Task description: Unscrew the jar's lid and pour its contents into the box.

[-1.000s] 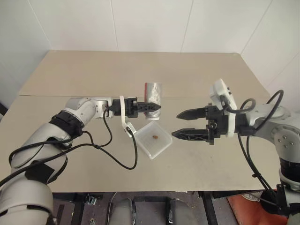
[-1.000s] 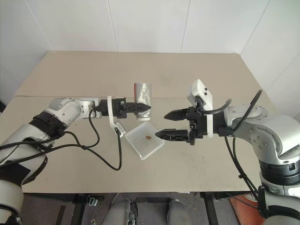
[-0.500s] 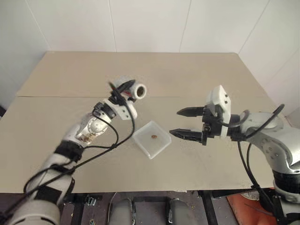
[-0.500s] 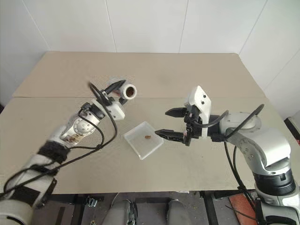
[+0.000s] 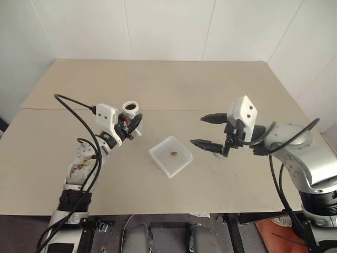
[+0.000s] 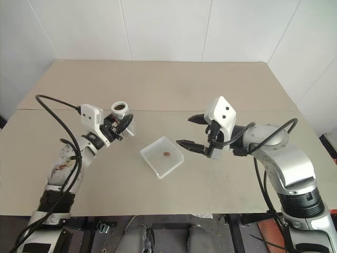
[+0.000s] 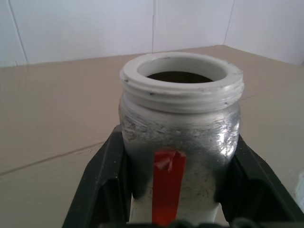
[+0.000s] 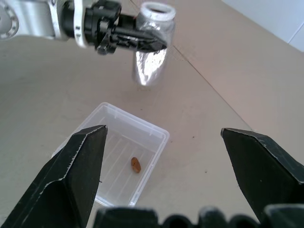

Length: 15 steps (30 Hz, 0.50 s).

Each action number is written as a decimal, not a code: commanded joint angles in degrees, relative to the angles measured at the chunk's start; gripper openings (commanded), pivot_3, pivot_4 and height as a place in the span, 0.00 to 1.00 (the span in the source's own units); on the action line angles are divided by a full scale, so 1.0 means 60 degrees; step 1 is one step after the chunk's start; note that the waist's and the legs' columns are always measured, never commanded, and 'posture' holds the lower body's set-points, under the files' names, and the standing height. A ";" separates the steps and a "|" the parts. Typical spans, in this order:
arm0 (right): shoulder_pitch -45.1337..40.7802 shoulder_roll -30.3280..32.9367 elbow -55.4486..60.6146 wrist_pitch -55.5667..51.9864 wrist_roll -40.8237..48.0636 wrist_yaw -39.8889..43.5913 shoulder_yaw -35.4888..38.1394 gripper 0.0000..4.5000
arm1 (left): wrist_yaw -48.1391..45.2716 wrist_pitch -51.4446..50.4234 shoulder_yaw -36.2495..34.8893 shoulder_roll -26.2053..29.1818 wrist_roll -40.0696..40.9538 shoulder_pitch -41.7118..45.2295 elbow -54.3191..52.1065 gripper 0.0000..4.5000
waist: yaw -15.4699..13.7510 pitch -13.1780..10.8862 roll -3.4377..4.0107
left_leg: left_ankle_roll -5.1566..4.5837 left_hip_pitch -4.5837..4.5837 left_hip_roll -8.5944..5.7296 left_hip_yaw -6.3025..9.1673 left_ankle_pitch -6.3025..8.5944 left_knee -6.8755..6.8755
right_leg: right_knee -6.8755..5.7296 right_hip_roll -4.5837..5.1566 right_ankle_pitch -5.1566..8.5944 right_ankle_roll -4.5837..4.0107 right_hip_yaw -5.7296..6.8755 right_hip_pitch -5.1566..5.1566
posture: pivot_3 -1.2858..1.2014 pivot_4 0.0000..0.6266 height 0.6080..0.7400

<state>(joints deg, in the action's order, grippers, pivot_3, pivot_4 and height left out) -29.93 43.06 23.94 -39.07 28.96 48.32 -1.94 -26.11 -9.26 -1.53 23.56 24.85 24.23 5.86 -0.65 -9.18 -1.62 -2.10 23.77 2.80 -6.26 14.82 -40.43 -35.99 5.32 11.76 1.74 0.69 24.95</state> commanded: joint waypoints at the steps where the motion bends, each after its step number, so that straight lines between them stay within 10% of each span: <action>1: 0.0005 0.0005 0.0234 0.0204 -0.0016 -0.0008 0.0189 0.99 | -0.0245 0.1116 -0.0151 -0.0294 -0.0523 0.0089 0.0425 0.43 | -0.0003 0.0000 0.0001 | 0.0000 0.0000 0.0000 0.0000 0.0000 0.0000 | 0.0001 0.0001 -0.0001 -0.0002 -0.0001 0.0000 | 0.52 0.24 1.00; 8: 0.0026 -0.0021 0.0371 0.0144 -0.0053 0.0009 0.0119 0.99 | -0.0458 0.1612 0.0095 -0.0418 -0.1517 -0.0142 0.1210 0.43 | 0.0000 0.0001 0.0001 | -0.0003 -0.0001 0.0001 -0.0001 0.0002 0.0001 | 0.0003 0.0000 -0.0001 -0.0002 -0.0001 -0.0001 | 0.52 0.24 1.00; 15: 0.0037 -0.0025 0.0418 0.0170 -0.0133 0.0086 -0.0002 1.00 | -0.0643 0.1276 -0.0201 -0.0251 -0.1463 -0.0887 0.0345 0.93 | 0.0017 0.0001 0.0001 | -0.0004 -0.0002 0.0004 0.0002 0.0003 0.0001 | 0.0001 0.0001 -0.0001 -0.0002 -0.0003 0.0002 | 0.52 0.24 1.00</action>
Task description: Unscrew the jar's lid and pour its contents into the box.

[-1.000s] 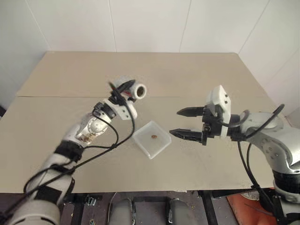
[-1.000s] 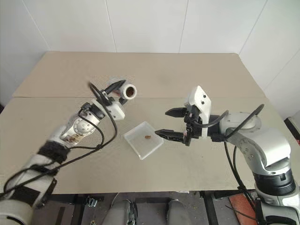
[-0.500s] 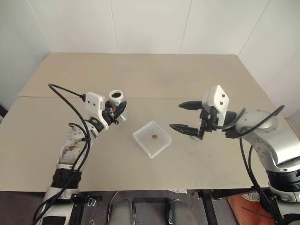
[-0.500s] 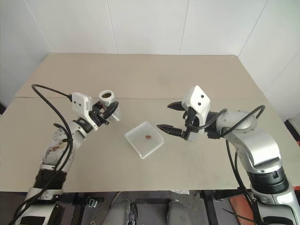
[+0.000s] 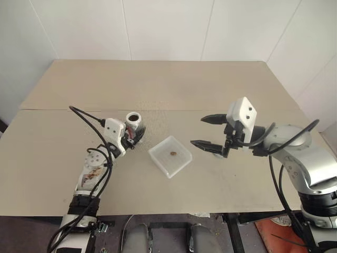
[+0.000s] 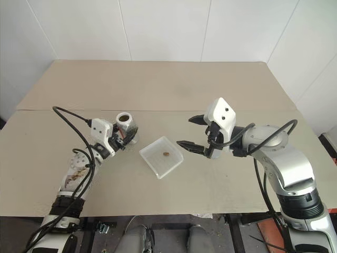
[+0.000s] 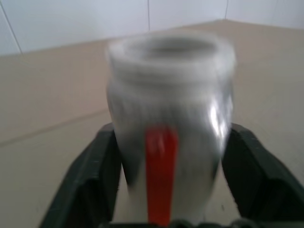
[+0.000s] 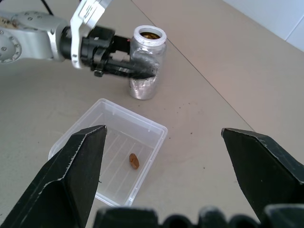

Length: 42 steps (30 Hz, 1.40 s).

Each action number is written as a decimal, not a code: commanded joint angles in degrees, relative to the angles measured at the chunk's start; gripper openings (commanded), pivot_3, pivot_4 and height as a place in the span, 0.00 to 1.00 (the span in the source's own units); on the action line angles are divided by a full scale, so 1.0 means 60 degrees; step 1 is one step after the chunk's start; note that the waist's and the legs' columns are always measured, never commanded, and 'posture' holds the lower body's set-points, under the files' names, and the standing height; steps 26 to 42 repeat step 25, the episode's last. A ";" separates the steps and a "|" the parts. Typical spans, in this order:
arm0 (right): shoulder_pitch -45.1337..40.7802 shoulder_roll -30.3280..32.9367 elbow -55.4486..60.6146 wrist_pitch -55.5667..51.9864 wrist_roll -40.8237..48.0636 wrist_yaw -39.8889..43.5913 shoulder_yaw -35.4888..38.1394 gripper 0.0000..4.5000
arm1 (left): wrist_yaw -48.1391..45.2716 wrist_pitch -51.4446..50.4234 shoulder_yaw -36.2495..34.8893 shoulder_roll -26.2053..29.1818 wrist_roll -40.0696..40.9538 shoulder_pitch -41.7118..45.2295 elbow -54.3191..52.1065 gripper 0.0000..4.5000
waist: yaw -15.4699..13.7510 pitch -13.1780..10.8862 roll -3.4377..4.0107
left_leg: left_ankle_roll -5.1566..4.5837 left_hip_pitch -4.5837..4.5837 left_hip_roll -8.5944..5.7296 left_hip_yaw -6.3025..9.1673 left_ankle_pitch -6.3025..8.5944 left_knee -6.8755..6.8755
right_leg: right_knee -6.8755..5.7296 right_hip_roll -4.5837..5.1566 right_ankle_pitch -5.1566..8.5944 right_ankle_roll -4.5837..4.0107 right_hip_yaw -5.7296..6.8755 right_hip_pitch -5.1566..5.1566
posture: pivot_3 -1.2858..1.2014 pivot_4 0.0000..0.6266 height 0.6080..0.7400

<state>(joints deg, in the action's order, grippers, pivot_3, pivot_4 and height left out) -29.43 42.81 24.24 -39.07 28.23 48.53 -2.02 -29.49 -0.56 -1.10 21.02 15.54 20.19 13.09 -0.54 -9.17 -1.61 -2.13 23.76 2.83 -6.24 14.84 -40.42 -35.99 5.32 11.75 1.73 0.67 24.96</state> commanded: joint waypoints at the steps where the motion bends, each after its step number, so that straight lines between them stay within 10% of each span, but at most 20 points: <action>1: -0.0022 0.0026 0.0387 0.0175 -0.0012 0.0065 0.0008 1.00 | -0.0124 -0.0385 -0.0364 0.0295 0.0180 -0.0462 -0.1229 0.99 | 0.0002 0.0000 0.0000 | 0.0000 0.0000 0.0001 0.0001 0.0000 0.0000 | 0.0000 0.0000 0.0000 0.0000 0.0001 0.0000 | 0.52 0.24 1.00; 10: 0.0441 0.0432 0.0125 0.0435 0.0043 0.0482 0.0527 1.00 | -0.1885 -0.2935 -0.2489 0.2745 0.2704 -0.3963 -0.6048 0.99 | 0.0137 0.0000 0.0002 | -0.0001 -0.0005 0.0015 0.0050 0.0003 0.0020 | -0.0002 0.0005 0.0004 -0.0006 -0.0012 0.0017 | 0.52 0.24 1.00; 18: 0.1283 0.1255 -0.0886 0.1234 0.0319 0.1753 0.1737 1.00 | -0.5303 -0.3503 -0.5687 0.5451 0.4708 -0.5003 -0.6469 0.99 | 0.0013 0.0001 0.0004 | 0.0006 -0.0047 0.0006 0.0040 -0.0001 0.0021 | 0.0002 0.0009 0.0032 -0.0050 -0.0004 -0.0010 | 0.52 0.24 1.00; 42: 0.2033 0.1617 -0.0738 0.0989 0.0396 0.1863 0.2329 1.00 | -0.5819 -0.3428 -0.5420 0.5250 0.4767 -0.4727 -0.6299 0.99 | 0.0018 0.0001 0.0004 | 0.0022 -0.0080 0.0011 -0.0023 -0.0009 0.0072 | 0.0002 -0.0001 0.0033 -0.0047 -0.0013 -0.0015 | 0.52 0.24 1.00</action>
